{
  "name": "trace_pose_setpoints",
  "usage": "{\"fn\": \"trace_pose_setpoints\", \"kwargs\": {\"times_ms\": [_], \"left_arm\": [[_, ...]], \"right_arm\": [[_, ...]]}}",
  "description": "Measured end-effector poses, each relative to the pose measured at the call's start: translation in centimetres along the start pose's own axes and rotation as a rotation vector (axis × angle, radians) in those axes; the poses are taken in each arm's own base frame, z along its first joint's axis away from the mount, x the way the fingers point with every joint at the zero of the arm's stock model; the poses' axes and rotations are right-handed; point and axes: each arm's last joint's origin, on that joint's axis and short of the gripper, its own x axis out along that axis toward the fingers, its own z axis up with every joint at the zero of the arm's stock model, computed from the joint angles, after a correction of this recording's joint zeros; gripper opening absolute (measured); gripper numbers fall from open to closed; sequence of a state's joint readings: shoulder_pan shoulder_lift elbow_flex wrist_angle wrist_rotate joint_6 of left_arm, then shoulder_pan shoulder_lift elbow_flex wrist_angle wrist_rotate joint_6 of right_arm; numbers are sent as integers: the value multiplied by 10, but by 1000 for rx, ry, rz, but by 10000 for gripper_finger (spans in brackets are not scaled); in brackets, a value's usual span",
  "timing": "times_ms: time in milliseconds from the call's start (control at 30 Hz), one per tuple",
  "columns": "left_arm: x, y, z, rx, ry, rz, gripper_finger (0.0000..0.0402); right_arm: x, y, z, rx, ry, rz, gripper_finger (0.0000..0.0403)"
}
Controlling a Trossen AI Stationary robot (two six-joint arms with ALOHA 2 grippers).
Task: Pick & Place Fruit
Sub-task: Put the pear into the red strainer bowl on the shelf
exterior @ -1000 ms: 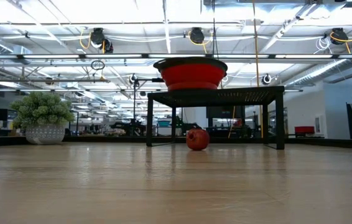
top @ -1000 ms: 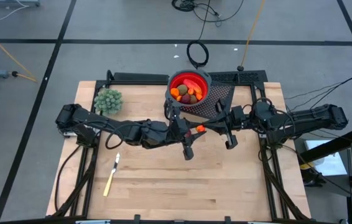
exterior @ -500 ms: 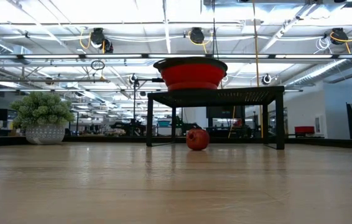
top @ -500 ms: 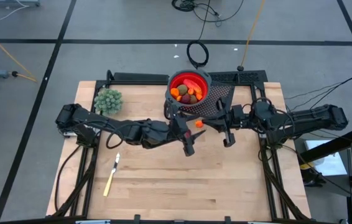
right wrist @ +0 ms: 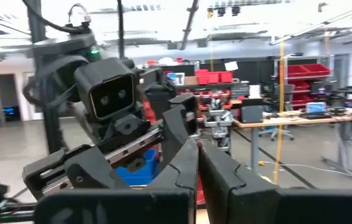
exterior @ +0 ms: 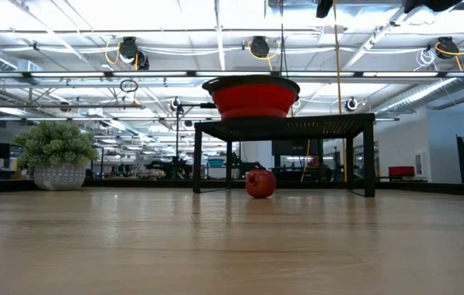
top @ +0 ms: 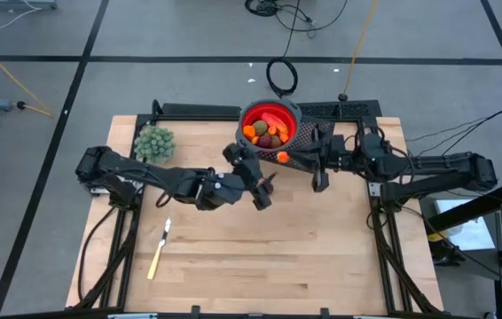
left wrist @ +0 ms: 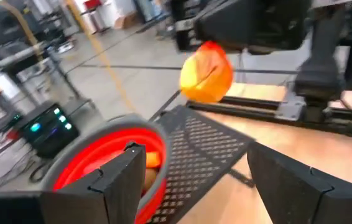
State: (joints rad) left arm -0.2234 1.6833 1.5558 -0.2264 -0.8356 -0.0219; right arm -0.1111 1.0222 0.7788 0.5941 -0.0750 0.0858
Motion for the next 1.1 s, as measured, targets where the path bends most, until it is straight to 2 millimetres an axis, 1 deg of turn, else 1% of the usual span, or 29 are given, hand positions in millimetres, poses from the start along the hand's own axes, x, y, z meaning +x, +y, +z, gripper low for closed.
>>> {"fn": "trace_pose_setpoints", "kwargs": {"times_ms": [200, 300, 433, 567, 733, 933, 1100], "left_arm": [[0, 21, -8, -39, 115, 73, 280], [1, 33, -18, -48, 201, 105, 280], [6, 45, -28, -69, 297, 147, 265], [10, 55, -35, -63, 352, 189, 228], [17, 64, -41, -52, 384, 220, 167], [25, 74, -43, -70, 427, 194, 94], [27, 78, -45, -65, 450, 177, 37]], "right_arm": [[-2, -18, 2, -44, -9, -76, 0], [-4, -27, 3, -73, -12, -117, 0], [-6, -41, 5, -134, -11, -181, 0], [-10, -54, 6, -188, -2, -260, 0], [-14, -70, 6, -239, 12, -328, 0], [-13, -87, -2, -240, 54, -386, 0], [-11, -97, -11, -235, 92, -411, 0]]}}
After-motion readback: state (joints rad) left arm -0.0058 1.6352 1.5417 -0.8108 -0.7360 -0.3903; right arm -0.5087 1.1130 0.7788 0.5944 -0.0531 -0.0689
